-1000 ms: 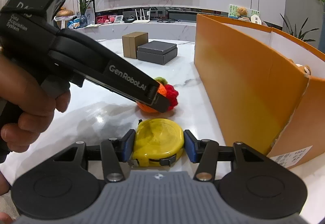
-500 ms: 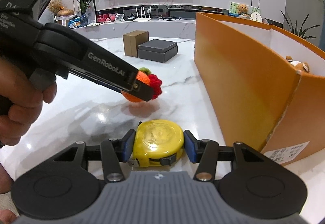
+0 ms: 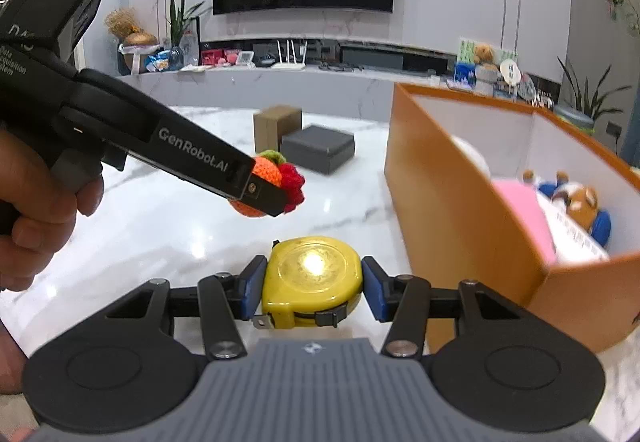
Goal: Organize objects
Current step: 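Carry the crochet fruit with the left tool while the right tool carries the tape measure over the box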
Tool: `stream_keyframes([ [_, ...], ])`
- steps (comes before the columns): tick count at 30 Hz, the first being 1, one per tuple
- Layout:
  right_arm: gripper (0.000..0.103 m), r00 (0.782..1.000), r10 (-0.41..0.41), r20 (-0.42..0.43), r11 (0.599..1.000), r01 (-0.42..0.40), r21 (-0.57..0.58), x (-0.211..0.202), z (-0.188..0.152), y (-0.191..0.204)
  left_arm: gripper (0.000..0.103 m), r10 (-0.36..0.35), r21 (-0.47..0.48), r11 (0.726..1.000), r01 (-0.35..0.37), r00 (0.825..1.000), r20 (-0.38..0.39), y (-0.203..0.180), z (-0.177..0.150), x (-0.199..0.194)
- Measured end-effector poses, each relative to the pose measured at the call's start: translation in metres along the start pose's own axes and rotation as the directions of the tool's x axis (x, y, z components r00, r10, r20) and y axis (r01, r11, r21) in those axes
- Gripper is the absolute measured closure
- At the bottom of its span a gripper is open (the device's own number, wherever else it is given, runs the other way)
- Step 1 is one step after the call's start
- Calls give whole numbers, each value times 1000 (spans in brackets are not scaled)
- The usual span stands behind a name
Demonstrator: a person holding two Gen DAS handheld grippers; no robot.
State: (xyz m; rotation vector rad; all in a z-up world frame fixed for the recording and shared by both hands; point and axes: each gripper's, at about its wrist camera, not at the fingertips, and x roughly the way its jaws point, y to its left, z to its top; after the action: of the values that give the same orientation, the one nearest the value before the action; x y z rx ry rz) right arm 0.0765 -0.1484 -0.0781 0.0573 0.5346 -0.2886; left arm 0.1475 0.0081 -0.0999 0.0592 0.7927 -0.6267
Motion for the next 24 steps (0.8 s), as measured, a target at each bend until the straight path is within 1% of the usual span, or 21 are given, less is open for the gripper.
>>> stream_keyframes([
  [8,50,999,1,53,999,1,-38,-14,20,3,56,22,32,999,-23,999,37,-4,18,-22],
  [13,50,996,-7,88,999,12,-49,-25,32,-2,56,23,52,998,-26,998,58,-11,29,-30],
  [18,50,992,-20,126,997,29,-69,-37,46,-12,56,16,83,996,-22,997,75,-24,40,-35],
  [24,50,986,-54,159,994,68,-83,-51,58,-34,56,-1,125,992,-10,996,89,-44,58,-32],
])
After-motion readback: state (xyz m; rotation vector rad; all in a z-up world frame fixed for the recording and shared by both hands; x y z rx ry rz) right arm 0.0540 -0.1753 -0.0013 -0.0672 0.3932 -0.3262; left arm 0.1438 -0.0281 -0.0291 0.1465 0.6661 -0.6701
